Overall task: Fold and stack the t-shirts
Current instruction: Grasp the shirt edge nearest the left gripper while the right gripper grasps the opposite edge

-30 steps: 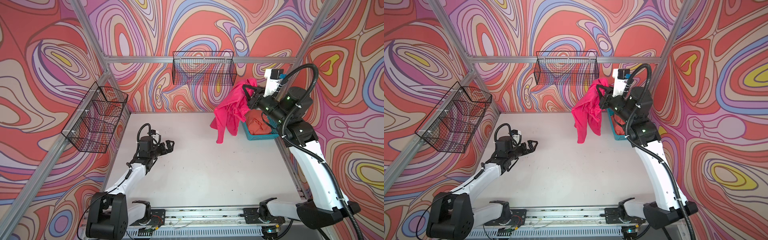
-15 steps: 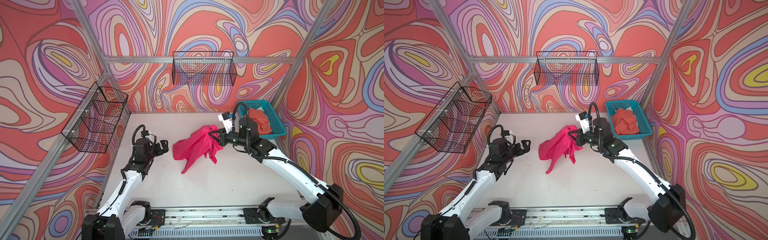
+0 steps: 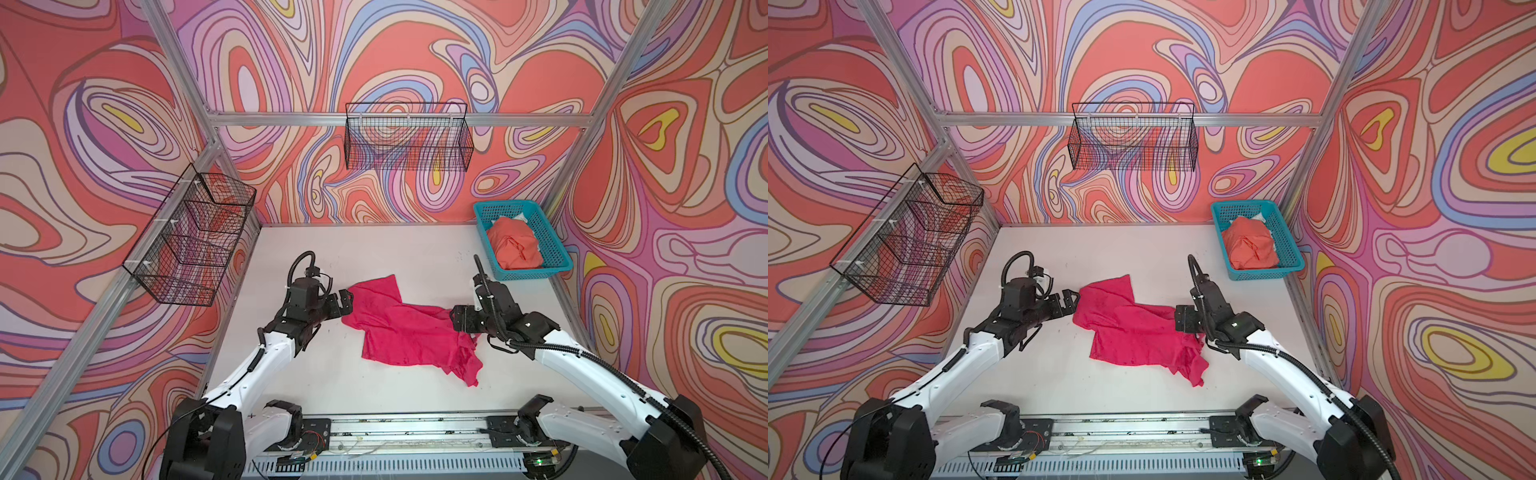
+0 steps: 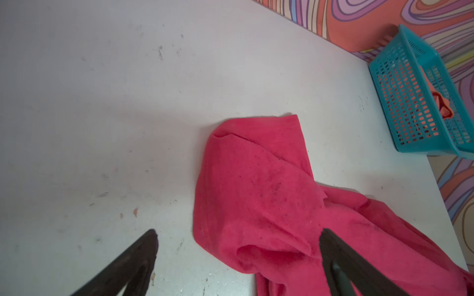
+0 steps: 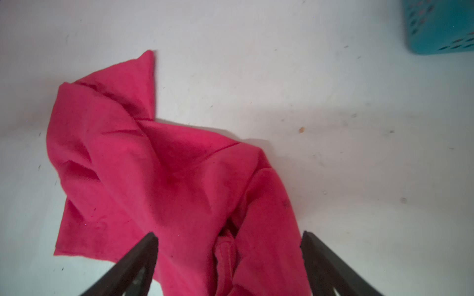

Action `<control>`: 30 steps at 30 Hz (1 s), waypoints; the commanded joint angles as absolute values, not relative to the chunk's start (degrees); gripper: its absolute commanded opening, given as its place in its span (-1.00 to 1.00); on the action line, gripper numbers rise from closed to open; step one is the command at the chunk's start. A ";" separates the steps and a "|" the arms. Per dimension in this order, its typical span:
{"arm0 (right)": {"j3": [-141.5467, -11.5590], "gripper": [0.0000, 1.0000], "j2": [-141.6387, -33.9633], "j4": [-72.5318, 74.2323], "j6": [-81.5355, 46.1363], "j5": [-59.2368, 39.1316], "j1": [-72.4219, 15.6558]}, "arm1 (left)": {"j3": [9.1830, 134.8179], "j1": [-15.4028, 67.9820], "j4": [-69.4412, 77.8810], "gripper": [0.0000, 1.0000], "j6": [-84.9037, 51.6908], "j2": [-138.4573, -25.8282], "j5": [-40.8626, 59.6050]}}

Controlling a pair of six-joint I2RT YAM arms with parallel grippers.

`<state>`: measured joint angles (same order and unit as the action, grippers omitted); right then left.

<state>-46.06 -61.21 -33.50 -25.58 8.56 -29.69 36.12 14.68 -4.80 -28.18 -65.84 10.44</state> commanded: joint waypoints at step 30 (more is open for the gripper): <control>-47.75 0.84 -64.91 -37.53 -34.72 24.21 -29.28 | 47.25 32.61 -26.78 -0.86 -27.04 -91.52 11.62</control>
